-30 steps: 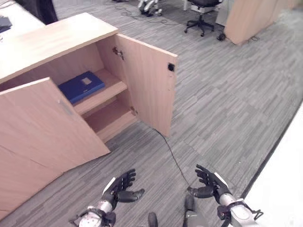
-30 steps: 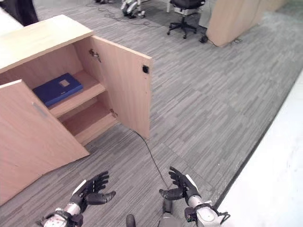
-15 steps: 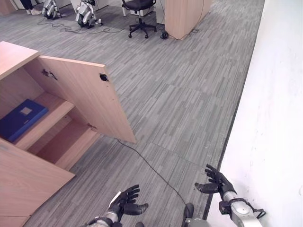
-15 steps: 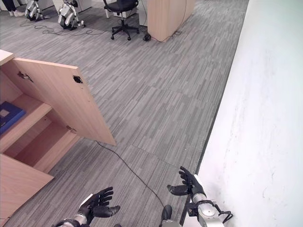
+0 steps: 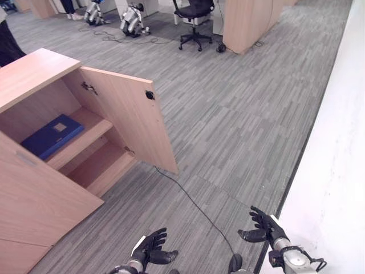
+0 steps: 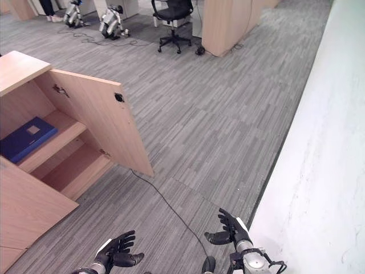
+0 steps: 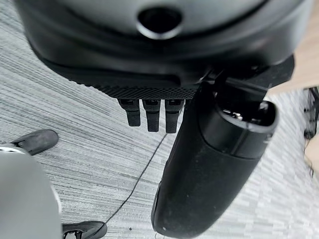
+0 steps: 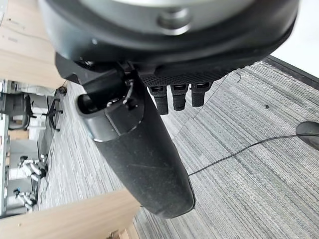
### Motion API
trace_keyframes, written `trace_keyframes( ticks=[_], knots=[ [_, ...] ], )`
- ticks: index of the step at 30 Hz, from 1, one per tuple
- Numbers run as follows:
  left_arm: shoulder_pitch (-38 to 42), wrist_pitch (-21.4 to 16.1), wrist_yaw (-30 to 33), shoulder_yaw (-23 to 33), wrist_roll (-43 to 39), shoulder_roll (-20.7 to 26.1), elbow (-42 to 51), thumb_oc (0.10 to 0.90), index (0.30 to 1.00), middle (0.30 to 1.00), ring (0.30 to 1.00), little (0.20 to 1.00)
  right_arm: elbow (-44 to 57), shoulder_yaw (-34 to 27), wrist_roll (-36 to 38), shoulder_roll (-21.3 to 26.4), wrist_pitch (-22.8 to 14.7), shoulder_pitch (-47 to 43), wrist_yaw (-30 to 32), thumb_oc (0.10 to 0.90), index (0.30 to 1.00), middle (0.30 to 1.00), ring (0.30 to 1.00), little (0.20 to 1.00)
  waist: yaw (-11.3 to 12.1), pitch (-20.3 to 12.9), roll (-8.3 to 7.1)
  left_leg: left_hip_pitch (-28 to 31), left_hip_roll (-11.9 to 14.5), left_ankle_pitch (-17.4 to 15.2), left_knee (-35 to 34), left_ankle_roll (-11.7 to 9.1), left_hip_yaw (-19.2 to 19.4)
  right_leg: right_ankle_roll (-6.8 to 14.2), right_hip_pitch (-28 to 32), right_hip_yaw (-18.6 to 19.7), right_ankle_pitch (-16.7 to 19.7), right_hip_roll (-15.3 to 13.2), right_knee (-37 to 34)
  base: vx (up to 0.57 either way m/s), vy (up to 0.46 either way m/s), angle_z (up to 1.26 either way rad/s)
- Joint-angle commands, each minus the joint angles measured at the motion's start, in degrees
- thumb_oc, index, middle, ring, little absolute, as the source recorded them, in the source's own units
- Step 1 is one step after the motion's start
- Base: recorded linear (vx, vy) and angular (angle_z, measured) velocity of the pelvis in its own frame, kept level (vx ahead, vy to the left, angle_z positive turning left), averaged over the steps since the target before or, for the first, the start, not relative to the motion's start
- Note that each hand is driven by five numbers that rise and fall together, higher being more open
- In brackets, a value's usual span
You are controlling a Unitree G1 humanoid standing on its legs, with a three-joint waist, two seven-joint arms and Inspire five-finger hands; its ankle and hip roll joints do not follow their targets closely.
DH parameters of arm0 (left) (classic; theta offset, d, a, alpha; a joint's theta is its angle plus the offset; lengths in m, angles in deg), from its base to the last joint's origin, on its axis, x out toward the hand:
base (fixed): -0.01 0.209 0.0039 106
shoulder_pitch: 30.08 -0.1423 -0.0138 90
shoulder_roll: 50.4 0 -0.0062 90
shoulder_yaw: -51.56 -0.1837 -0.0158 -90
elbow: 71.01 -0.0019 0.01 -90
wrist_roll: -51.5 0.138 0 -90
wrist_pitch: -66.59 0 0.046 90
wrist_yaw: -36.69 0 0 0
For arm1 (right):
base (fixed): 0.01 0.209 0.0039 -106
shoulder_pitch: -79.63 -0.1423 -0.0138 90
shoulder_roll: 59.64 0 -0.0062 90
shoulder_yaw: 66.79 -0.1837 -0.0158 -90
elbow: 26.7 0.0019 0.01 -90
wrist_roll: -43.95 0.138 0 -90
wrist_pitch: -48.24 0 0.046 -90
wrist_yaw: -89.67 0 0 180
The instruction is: Put the empty folder in the office cabinet
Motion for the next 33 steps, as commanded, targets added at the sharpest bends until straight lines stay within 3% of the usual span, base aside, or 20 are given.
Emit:
trace_keyframes(
  ticks=[1, 12, 16, 21, 23, 26, 28, 29, 31, 33],
  knots=[
    [2.7, -3.1, 0.4, 1.7, -0.3, 3.4, 1.8, 0.8, 0.9, 0.9, 0.9, 0.9, 0.9, 0.7, 0.0, 0.5, -3.5, -3.0, 0.3, 0.8, 0.9, 0.9, 0.9, 0.9, 1.7, -0.4, -4.12, -2.5, -3.1, -2.4, 1.4, 1.3, -2.0, 4.5, 3.1, 4.8, -6.0, -1.6, 1.5, -0.04, 0.004, 0.14],
    [2.3, -2.7, -0.3, 1.8, 1.1, 5.8, 3.2, 0.8, 0.9, 0.9, 0.9, 0.9, -1.2, -0.2, 0.9, -1.9, -3.0, -5.6, 1.9, 0.8, 0.9, 0.9, 0.9, 0.9, 6.3, -0.5, -5.51, -4.1, -5.5, -2.1, 1.2, 2.4, -8.4, 4.7, 4.1, -1.9, -7.7, -3.7, 6.8, -0.04, 0.066, 0.49],
    [2.1, -2.8, 0.2, 2.5, 1.3, 5.8, 2.6, 0.8, 0.9, 0.9, 0.9, 0.9, -1.0, 0.8, 0.8, -2.6, -2.9, -6.1, 1.7, 0.8, 0.9, 0.9, 0.9, 0.9, 7.0, -0.5, -5.58, -3.5, -6.0, -2.3, 1.0, 3.0, -8.4, 5.0, 3.8, -1.7, -7.3, -4.3, 7.7, -0.03, 0.078, 0.19],
    [1.8, -3.0, 0.9, 4.0, -0.4, 5.3, 3.0, 0.8, 0.9, 0.9, 0.9, 0.9, -3.3, 3.6, 0.1, -3.8, -2.7, -7.4, 1.0, 0.8, 0.9, 0.9, 0.9, 0.9, 9.6, -0.5, -5.74, -3.1, -6.5, -2.7, 1.1, 4.0, -9.3, 5.8, 1.7, -0.4, -6.7, -5.2, 10.6, -0.05, 0.077, -0.03],
    [1.7, -3.1, 1.0, 4.1, -0.9, 5.4, 3.5, 0.8, 0.9, 0.9, 0.9, 0.9, -4.2, 4.0, -0.1, -4.2, -2.6, -7.5, 0.8, 0.8, 0.9, 0.9, 0.9, 0.9, 10.1, 0.0, -5.62, -2.4, -6.6, -3.3, 1.6, 4.6, -10.0, 6.5, 0.8, 0.3, -6.5, -5.8, 14.5, -0.04, 0.076, -0.07],
    [1.7, -3.1, 1.7, 4.4, -1.9, 5.3, 4.3, 0.8, 0.9, 0.9, 0.9, 0.9, -4.3, 4.8, -0.2, -4.9, -2.5, -8.3, 0.7, 0.8, 0.9, 0.9, 0.9, 0.9, 10.3, 0.7, -5.38, -1.6, -7.0, -3.6, 2.2, 5.7, -11.0, 8.7, -2.4, 2.1, -3.2, -7.0, 22.4, -0.01, 0.073, 0.11],
    [2.6, -3.1, 2.3, 4.4, -2.9, 5.3, 4.4, 0.8, 0.9, 0.9, 0.9, 0.9, -3.8, 5.2, 0.6, -5.3, -2.7, -8.9, 0.5, 0.8, 0.9, 0.9, 0.9, 0.9, 9.6, 1.0, -5.17, -1.6, -6.8, -3.5, 2.3, 5.9, -12.1, 9.0, -4.9, 6.0, -3.4, -4.3, 24.4, 0.01, 0.02, 0.38],
    [2.8, -3.2, 2.6, 4.2, -3.4, 5.1, 4.5, 0.8, 0.9, 0.9, 0.9, 0.9, -3.8, 5.5, 1.0, -5.3, -2.9, -9.0, 0.7, 0.8, 0.9, 0.9, 0.9, 0.9, 9.4, 1.2, -5.09, -1.3, -7.0, -3.6, 2.3, 6.0, -12.8, 8.5, -5.5, 8.1, -5.3, -2.2, 23.9, 0.03, 0.013, 0.41],
    [4.0, -3.3, 3.1, 3.6, -4.1, 5.0, 4.0, 0.8, 0.9, 0.9, 0.9, 0.9, -3.5, 5.8, 2.3, -4.9, -3.3, -9.2, 1.0, 0.8, 0.9, 0.9, 0.9, 0.9, 8.7, 1.3, -5.29, -2.0, -7.8, -3.4, 3.2, 5.8, -15.6, 6.3, -6.4, 11.5, -9.2, 1.8, 19.6, 0.06, -0.006, 0.47],
    [4.5, -3.3, 2.8, 2.9, -4.0, 4.9, 3.3, 0.8, 0.9, 0.9, 0.9, 0.9, -3.1, 5.7, 2.6, -4.6, -3.4, -8.6, 1.1, 0.8, 0.9, 0.9, 0.9, 0.9, 8.0, 1.4, -5.71, -1.9, -8.8, -4.1, 4.3, 5.3, -18.1, 4.1, -4.5, 13.5, -10.8, 2.9, 15.2, 0.07, -0.051, 0.9]
  ],
)
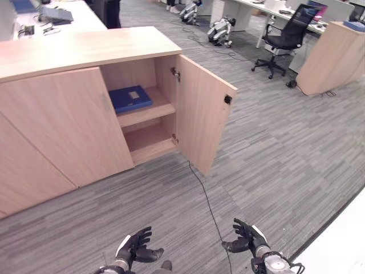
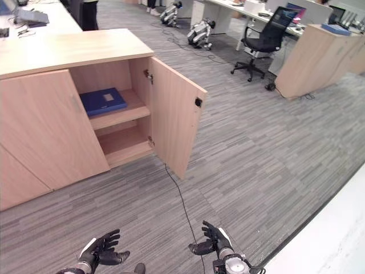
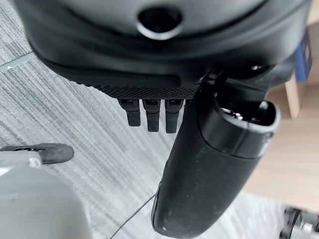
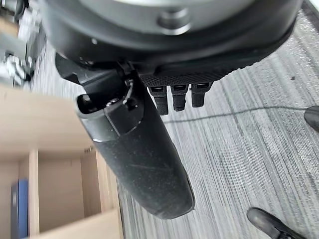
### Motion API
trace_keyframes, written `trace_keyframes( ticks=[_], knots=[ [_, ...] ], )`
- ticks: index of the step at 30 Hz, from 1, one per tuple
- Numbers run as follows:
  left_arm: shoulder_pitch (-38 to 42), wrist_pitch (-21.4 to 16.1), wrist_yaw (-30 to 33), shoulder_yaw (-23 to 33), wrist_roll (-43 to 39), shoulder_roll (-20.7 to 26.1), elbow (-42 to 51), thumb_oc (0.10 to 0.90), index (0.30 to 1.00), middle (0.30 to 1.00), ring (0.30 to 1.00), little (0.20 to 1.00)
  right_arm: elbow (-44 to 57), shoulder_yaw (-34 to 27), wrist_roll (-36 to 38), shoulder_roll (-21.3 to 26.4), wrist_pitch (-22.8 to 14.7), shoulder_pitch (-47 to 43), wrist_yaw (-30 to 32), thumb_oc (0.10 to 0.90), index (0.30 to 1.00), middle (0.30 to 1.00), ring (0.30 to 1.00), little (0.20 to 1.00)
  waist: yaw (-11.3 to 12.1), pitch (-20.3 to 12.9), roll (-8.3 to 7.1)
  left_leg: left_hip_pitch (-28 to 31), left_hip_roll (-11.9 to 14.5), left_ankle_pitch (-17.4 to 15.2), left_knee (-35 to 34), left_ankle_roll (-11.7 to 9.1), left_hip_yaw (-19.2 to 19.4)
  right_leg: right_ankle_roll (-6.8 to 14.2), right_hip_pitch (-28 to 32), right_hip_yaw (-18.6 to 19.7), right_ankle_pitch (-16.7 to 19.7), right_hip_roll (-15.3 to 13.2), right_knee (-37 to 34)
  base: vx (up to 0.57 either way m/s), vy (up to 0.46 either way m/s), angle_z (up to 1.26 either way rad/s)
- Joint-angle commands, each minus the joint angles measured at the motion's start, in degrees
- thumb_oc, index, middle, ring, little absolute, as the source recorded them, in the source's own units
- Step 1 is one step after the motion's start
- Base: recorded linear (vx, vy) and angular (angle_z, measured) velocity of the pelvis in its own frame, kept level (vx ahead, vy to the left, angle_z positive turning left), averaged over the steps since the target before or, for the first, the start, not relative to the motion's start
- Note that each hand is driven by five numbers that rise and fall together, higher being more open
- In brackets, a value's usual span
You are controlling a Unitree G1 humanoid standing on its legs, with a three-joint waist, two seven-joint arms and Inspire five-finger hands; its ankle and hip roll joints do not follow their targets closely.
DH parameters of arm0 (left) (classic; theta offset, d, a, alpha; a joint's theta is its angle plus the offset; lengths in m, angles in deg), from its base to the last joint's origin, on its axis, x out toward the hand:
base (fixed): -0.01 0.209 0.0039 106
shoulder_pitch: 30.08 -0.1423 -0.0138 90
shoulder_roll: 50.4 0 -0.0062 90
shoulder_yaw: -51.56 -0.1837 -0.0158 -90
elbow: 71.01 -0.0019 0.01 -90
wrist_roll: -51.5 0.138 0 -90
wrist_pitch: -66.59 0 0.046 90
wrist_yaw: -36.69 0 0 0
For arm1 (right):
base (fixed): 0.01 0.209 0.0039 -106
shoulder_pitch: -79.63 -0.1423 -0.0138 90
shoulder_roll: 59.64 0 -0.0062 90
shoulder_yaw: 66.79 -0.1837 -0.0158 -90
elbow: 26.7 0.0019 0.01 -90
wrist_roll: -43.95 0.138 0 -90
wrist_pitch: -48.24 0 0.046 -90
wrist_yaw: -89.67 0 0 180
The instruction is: Put the empty folder in the office cabinet
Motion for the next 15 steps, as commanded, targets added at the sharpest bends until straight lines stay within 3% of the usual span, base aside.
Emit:
trace_keyframes(
  ticks=[1, 6, 15],
  knots=[
    [2.0, -3.6, 0.0, -1.7, -0.9, -0.7, 3.6, 0.8, 0.9, 0.9, 0.9, 0.9, 5.3, -1.8, 2.1, 3.1, -4.2, -4.1, 1.0, 0.8, 0.9, 0.9, 0.9, 0.9, 0.0, 0.0, 0.63, 4.1, -7.3, -6.4, 1.4, 2.2, 1.6, -1.8, -0.7, -0.8, 1.4, 0.4, -1.4, 0.09, -0.074, 1.33],
    [0.4, -3.2, -0.3, -2.3, 0.3, -2.2, 2.6, 0.8, 0.9, 0.9, 0.9, 0.9, 5.6, -3.1, 0.9, 5.0, -3.8, -1.7, 0.8, 0.8, 0.9, 0.9, 0.9, 0.9, -1.4, -2.5, 1.42, 4.7, -7.5, -6.2, 0.5, 0.7, 0.8, -3.0, 4.3, -3.1, 1.8, 0.8, -7.4, 0.11, -0.059, 0.63],
    [-0.3, -2.9, -0.5, -3.2, 3.9, -1.8, 3.3, 0.8, 0.9, 0.9, 0.9, 0.9, 5.5, -4.1, 1.1, 5.6, -3.3, -0.2, 0.3, 0.8, 0.9, 0.9, 0.9, 0.9, -2.9, -3.2, 2.16, 5.5, -6.5, -5.6, -1.4, -0.2, 1.3, -3.4, 6.5, -3.9, 2.0, 1.2, -10.7, 0.04, -0.042, 0.02]
  ],
)
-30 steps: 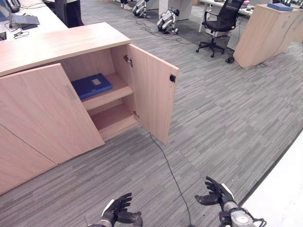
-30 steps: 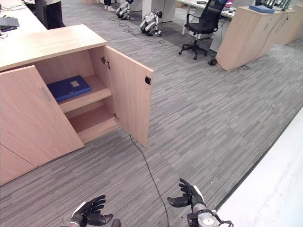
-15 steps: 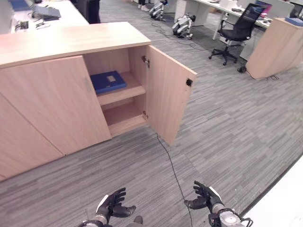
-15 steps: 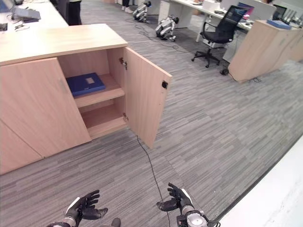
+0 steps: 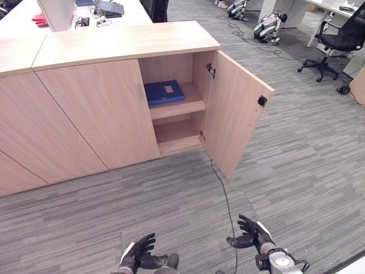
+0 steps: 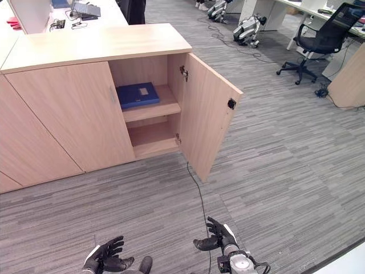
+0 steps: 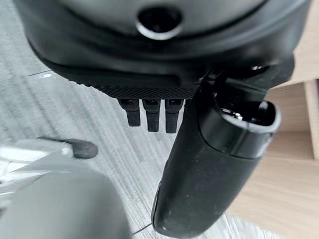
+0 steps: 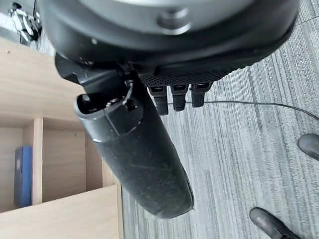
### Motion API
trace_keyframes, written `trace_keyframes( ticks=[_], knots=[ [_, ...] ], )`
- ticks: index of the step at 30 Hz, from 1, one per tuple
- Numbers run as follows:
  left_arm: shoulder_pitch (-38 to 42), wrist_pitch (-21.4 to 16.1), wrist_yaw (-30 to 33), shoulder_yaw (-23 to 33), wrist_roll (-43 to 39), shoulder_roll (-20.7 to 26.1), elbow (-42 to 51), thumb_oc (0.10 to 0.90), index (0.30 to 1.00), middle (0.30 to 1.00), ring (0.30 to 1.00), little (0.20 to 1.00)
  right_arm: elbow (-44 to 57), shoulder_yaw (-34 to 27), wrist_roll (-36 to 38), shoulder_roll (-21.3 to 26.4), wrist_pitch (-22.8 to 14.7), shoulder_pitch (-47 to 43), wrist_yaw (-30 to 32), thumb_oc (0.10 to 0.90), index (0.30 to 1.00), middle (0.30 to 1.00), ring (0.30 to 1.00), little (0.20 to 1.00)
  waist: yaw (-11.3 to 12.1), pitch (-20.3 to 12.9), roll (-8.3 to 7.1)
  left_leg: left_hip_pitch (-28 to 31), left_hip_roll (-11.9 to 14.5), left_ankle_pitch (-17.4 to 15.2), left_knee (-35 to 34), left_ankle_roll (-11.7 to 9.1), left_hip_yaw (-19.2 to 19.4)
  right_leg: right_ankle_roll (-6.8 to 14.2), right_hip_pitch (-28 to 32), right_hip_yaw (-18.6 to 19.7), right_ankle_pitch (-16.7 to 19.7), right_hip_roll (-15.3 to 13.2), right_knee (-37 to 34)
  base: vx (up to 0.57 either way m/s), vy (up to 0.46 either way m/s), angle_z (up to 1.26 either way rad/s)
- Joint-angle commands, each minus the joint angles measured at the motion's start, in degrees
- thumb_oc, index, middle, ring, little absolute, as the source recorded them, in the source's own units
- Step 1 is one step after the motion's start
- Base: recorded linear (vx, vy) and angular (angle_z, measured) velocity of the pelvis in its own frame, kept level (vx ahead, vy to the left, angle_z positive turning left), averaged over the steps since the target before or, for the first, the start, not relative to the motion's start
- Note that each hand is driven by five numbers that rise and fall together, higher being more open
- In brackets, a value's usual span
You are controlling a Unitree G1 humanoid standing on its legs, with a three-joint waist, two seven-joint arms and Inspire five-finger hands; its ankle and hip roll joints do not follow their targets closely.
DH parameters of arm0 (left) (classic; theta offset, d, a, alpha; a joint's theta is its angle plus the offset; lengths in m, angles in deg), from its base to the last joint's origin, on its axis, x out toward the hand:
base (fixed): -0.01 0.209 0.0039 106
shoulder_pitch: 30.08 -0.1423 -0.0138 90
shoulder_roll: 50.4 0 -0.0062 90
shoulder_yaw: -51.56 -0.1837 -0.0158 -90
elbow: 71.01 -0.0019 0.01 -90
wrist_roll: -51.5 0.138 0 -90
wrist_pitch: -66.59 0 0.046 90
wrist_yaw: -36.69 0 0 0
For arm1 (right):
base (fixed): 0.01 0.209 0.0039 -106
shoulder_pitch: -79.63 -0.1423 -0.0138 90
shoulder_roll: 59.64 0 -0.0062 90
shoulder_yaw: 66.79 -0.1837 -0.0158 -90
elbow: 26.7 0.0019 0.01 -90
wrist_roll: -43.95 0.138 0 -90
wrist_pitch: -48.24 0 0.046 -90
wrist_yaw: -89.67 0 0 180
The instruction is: Put the empty folder in the office cabinet
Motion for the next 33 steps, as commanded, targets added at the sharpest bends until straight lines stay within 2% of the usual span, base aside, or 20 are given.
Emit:
trace_keyframes(
  ticks=[1, 10, 11, 15, 33],
  knots=[
    [3.8, -3.0, -0.1, -0.7, 1.4, 1.2, 1.8, 0.8, 0.9, 0.9, 0.9, 0.9, 5.4, -0.6, 1.2, 3.0, -3.3, -0.4, -0.2, 0.8, 0.9, 0.9, 0.9, 0.9, -0.7, -3.2, -0.02, 3.5, -3.2, -7.7, 1.4, 1.7, 4.9, 2.6, -3.7, -1.6, -2.7, -0.7, 4.2, 0.01, -0.016, -0.06],
    [3.5, -3.1, 0.3, 0.3, 1.0, 0.5, 1.1, 0.8, 0.9, 0.9, 0.9, 0.9, 6.4, -0.5, 1.2, 3.2, -3.4, 0.7, -0.9, 0.8, 0.9, 0.9, 0.9, 0.9, -1.5, -3.6, 0.52, 4.1, -2.9, -7.5, 0.7, 1.7, 5.8, 2.6, -3.1, -0.9, -2.3, -0.8, 3.1, 0.0, 0.002, -0.04],
    [4.2, -2.8, 0.2, -0.3, 1.4, 0.1, -0.4, 0.8, 0.9, 0.9, 0.9, 0.9, 5.1, -1.4, 0.8, 2.0, -3.1, 0.2, 0.1, 0.8, 0.9, 0.9, 0.9, 0.9, -2.6, -4.4, 0.78, 3.7, -4.1, -7.4, -0.2, 3.2, 6.3, 3.4, -4.2, 1.4, -1.3, -2.2, 3.9, 0.0, 0.0, 0.0],
    [4.5, -2.9, 0.2, -0.5, 1.6, 0.1, -0.5, 0.8, 0.9, 0.9, 0.9, 0.9, 5.2, -1.5, 1.1, 1.9, -3.0, 0.5, -0.1, 0.8, 0.9, 0.9, 0.9, 0.9, -2.9, -4.5, 0.77, 3.9, -4.1, -7.6, -0.2, 3.2, 6.3, 3.4, -4.2, 1.6, -1.4, -2.2, 3.8, 0.0, 0.0, 0.0],
    [4.6, -2.4, 0.4, -0.3, 0.9, 0.4, -0.7, 0.8, 0.9, 0.9, 0.9, 0.9, 3.3, -0.8, 0.7, 1.5, -2.2, -1.0, -0.2, 0.8, 0.9, 0.9, 0.9, 0.9, -2.9, -4.0, 0.5, 4.0, -4.1, -8.6, 0.0, 4.3, 8.1, 3.8, -5.4, 3.2, -1.7, -2.1, 5.4, 0.03, 0.015, -0.09]
  ],
)
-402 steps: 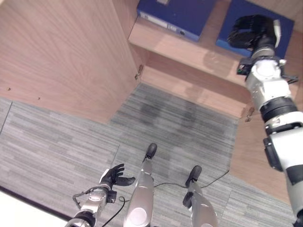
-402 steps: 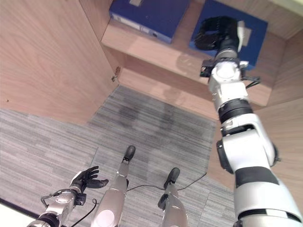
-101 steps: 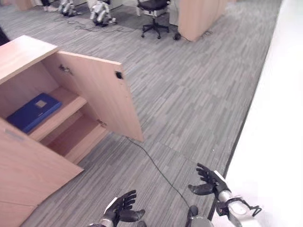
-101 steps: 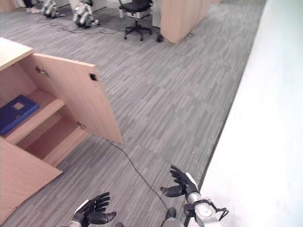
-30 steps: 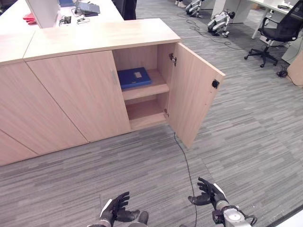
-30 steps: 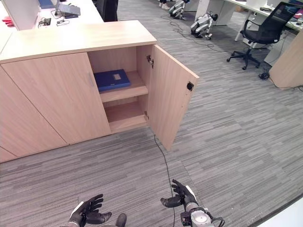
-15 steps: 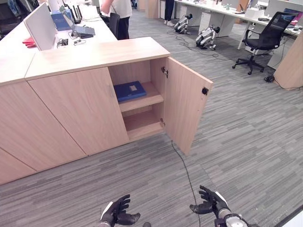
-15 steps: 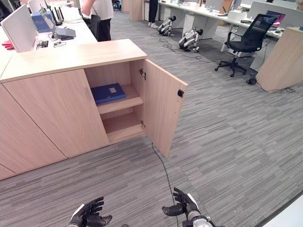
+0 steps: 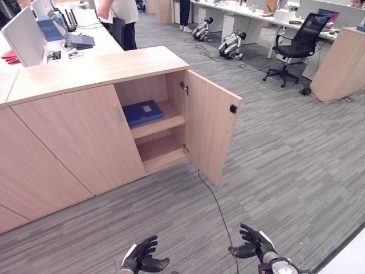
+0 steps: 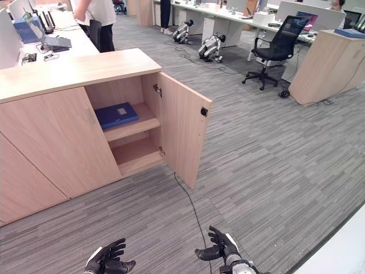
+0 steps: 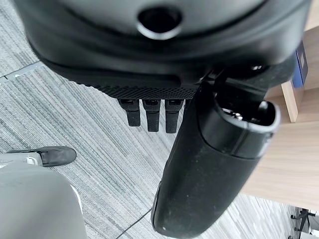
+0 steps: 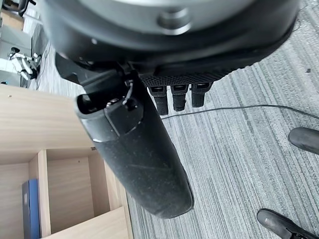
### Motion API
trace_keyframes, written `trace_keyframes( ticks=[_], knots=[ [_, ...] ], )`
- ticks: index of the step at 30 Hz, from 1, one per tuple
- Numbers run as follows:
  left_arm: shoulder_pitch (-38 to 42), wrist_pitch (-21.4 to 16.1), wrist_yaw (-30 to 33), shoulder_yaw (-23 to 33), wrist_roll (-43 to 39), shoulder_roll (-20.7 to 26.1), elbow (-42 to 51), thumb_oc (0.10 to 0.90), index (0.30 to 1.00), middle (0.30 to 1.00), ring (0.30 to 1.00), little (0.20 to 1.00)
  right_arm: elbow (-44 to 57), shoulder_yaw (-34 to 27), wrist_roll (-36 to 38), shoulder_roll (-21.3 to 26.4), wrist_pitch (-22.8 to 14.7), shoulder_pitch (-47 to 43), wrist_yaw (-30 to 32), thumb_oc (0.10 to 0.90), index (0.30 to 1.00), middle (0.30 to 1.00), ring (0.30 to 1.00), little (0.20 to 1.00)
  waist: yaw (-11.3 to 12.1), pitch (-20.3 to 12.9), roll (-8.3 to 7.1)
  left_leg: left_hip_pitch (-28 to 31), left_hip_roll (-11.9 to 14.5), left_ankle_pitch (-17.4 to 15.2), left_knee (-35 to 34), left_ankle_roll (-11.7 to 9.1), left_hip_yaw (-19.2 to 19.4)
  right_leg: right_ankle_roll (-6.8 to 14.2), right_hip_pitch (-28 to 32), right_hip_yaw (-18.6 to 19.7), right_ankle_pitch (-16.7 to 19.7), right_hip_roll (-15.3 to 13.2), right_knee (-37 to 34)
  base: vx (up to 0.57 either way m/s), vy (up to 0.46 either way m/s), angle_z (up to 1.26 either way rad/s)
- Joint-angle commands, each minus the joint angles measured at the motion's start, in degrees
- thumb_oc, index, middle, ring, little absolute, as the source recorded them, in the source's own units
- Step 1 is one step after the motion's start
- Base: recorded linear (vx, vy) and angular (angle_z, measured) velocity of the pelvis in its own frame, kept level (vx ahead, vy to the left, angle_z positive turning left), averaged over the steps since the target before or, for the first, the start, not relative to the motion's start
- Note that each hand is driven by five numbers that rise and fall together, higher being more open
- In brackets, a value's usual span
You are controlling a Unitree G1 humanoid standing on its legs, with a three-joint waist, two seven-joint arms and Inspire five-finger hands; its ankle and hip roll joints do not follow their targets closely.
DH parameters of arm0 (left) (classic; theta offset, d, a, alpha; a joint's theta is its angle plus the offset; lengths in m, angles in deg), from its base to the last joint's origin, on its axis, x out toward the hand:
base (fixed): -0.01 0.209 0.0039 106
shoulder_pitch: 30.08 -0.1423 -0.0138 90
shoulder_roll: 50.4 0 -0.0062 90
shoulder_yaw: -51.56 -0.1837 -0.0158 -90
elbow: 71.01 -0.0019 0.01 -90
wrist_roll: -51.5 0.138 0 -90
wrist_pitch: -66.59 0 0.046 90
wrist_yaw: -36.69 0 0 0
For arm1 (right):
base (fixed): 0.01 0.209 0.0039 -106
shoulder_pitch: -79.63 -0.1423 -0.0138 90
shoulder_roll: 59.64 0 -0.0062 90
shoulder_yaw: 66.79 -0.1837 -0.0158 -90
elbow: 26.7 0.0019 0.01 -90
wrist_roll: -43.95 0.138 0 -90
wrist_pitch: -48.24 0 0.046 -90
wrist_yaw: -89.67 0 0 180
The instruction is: Put the empty folder in the office cabinet
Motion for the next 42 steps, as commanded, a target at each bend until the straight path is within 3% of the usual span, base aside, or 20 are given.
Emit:
trace_keyframes(
  ticks=[1, 8, 11, 12, 13, 15, 18, 19, 21, 25, 28, 31, 33, 36, 38, 42],
  knots=[
    [5.1, -2.4, 0.3, 0.7, 0.6, 0.6, 0.0, 0.8, 0.9, 0.9, 0.9, 0.9, 3.4, -0.9, 0.7, 1.3, -2.8, -4.8, 0.3, 0.8, 0.9, 0.9, 0.9, 0.9, 1.5, 1.6, -0.19, 4.1, -3.7, -7.9, 0.4, 2.7, 3.4, 3.2, -3.2, -1.2, -3.1, -1.0, 5.8, 0.03, 0.026, -0.02],
    [5.2, -2.3, 0.4, 1.1, 0.0, 1.7, 1.7, 0.8, 0.9, 0.9, 0.9, 0.9, 2.6, -0.9, 0.4, 1.1, -2.5, -7.2, 0.3, 0.8, 0.9, 0.9, 0.9, 0.9, 2.4, 3.0, 0.03, 3.7, -3.5, -9.7, 3.1, 3.7, 5.5, 4.8, -7.7, -2.7, -3.6, -1.6, 14.6, 0.01, 0.049, -0.08],
    [5.0, -2.4, 0.4, 1.5, -0.3, 2.2, 1.9, 0.8, 0.9, 0.9, 0.9, 0.9, 2.7, -0.6, 0.5, 0.8, -2.6, -8.4, 0.1, 0.8, 0.9, 0.9, 0.9, 0.9, 2.7, 4.1, 0.58, 4.1, -2.7, -10.4, 3.9, 3.9, 7.2, 8.3, -12.5, -6.6, -0.8, -3.2, 23.0, 0.02, 0.061, -0.3],
    [5.0, -2.2, 0.4, 1.8, -0.3, 2.5, 1.7, 0.8, 0.9, 0.9, 0.9, 0.9, 3.1, -0.9, 0.6, 0.5, -2.6, -8.4, 0.0, 0.8, 0.9, 0.9, 0.9, 0.9, 2.4, 4.8, 0.84, 5.5, -2.2, -10.9, 3.3, 4.1, 7.6, 9.7, -15.4, -7.8, 2.0, -4.1, 26.8, 0.07, 0.033, -0.57],
    [5.0, -2.2, 0.4, 1.8, -0.3, 2.5, 1.7, 0.8, 0.9, 0.9, 0.9, 0.9, 3.1, -0.9, 0.6, 0.5, -2.6, -8.4, 0.0, 0.8, 0.9, 0.9, 0.9, 0.9, 2.4, 4.8, 0.81, 5.5, -2.2, -10.9, 3.2, 4.1, 7.6, 9.7, -15.5, -7.7, 2.0, -4.2, 27.0, 0.11, -0.004, -0.4],
    [5.0, -2.2, 0.5, 2.1, -0.5, 2.6, 1.7, 0.8, 0.9, 0.9, 0.9, 0.9, 2.8, -1.3, 0.7, 0.4, -2.5, -8.2, 0.5, 0.8, 0.9, 0.9, 0.9, 0.9, 2.5, 5.1, 0.31, 6.5, -2.4, -11.3, 2.2, 4.0, 7.0, 8.6, -15.7, -8.8, 2.0, -6.3, 22.4, 0.16, -0.075, -0.02],
    [5.3, -2.2, 0.7, 2.2, -0.8, 3.0, 1.5, 0.8, 0.9, 0.9, 0.9, 0.9, 3.0, -1.3, 1.0, 0.7, -2.6, -8.3, 1.0, 0.8, 0.9, 0.9, 0.9, 0.9, 2.3, 5.8, -0.09, 7.2, -2.2, -11.5, 1.5, 3.3, 5.8, 7.1, -14.9, -7.9, 2.3, -7.0, 15.7, 0.2, -0.127, 0.21],
    [6.1, -2.3, 1.1, 2.4, -0.6, 3.0, 0.5, 0.8, 0.9, 0.9, 0.9, 0.9, 2.9, -1.7, 1.3, 0.9, -2.7, -8.1, 1.5, 0.8, 0.9, 0.9, 0.9, 0.9, 1.7, 6.0, -0.06, 8.1, -1.6, -12.1, 0.9, 2.5, 4.4, 7.4, -16.2, -3.5, 4.4, -7.4, 11.0, 0.28, -0.16, 0.37],
    [6.2, -2.5, 0.8, 2.2, -0.3, 3.0, -0.4, 0.8, 0.9, 0.9, 0.9, 0.9, 3.0, -2.9, 1.6, 1.4, -2.6, -6.5, 1.5, 0.8, 0.9, 0.9, 0.9, 0.9, 0.8, 6.1, -0.7, 9.2, -1.2, -13.1, 0.5, 1.6, 2.5, 7.3, -16.1, 1.5, 5.1, -6.2, 7.6, 0.32, -0.2, 0.8],
    [5.5, -2.5, 0.6, 1.8, -0.2, 2.6, -1.5, 0.8, 0.9, 0.9, 0.9, 0.9, 3.5, -4.3, 2.2, 2.5, -3.0, -5.8, 2.0, 0.8, 0.9, 0.9, 0.9, 0.9, -0.1, 5.5, -0.08, 8.7, 0.2, -12.9, 0.6, 0.3, 1.4, 6.7, -15.1, 0.2, 5.0, -5.4, 6.2, 0.2, -0.153, 0.5],
    [5.3, -2.4, 0.3, 1.6, -1.0, 2.4, -2.1, 0.8, 0.9, 0.9, 0.9, 0.9, 5.8, -6.4, 4.1, 4.6, -4.0, -6.1, 2.8, 0.8, 0.9, 0.9, 0.9, 0.9, -0.9, 5.8, 1.39, 6.9, 2.8, -11.8, 0.9, -2.3, 0.8, 5.6, -14.6, -2.3, 3.6, -4.1, 4.7, 0.21, -0.214, 0.23],
    [5.6, -2.3, 0.1, 1.6, -1.2, 2.3, -3.0, 0.8, 0.9, 0.9, 0.9, 0.9, 7.3, -7.1, 4.7, 5.8, -4.6, -6.3, 3.2, 0.8, 0.9, 0.9, 0.9, 0.9, -1.3, 6.0, 1.91, 5.6, 4.1, -11.6, 3.1, -3.6, 0.8, 4.4, -14.1, -3.3, 2.2, -3.2, 4.4, 0.18, -0.157, 0.37],
    [6.1, -2.4, 0.2, 1.7, -1.4, 2.3, -3.2, 0.8, 0.9, 0.9, 0.9, 0.9, 8.5, -8.1, 5.7, 7.0, -5.2, -7.0, 3.8, 0.8, 0.9, 0.9, 0.9, 0.9, -1.2, 7.1, 2.15, 3.5, 5.3, -9.3, 4.9, -5.0, 2.3, 3.9, -12.8, -4.8, 1.2, -2.5, 2.9, 0.12, -0.118, 0.28],
    [7.2, -2.7, 0.4, 0.9, -1.9, 2.1, -2.8, 0.8, 0.9, 0.9, 0.9, 0.9, 10.3, -9.6, 7.1, 8.5, -5.8, -8.5, 4.8, 0.8, 0.9, 0.9, 0.9, 0.9, -1.2, 8.9, 1.91, -1.4, 6.6, -6.1, 4.1, -5.0, 5.6, 4.3, -11.7, -6.9, 1.0, -3.2, 1.0, 0.05, -0.009, 0.33],
    [8.3, -3.0, 1.0, 0.8, -2.3, 2.2, -3.4, 0.8, 0.9, 0.9, 0.9, 0.9, 11.6, -9.8, 8.5, 9.6, -6.6, -11.5, 6.3, 0.8, 0.9, 0.9, 0.9, 0.9, 0.2, 10.4, 0.03, -10.2, 6.2, -2.4, 3.4, -4.9, 7.9, 4.4, -11.6, -6.6, 1.0, -3.8, 0.0, 0.21, -0.002, 0.33],
    [8.2, -3.1, 1.3, 1.4, -1.9, 2.3, -4.1, 0.8, 0.9, 0.9, 0.9, 0.9, 13.4, -9.6, 7.8, 9.3, -7.3, -13.3, 6.8, 0.8, 0.9, 0.9, 0.9, 0.9, 0.4, 10.7, 0.11, -10.8, 7.9, -1.3, 0.8, -5.1, 11.3, 4.3, -13.0, -6.7, 0.6, -2.5, 0.2, 0.1, 0.01, 0.02]
  ],
)
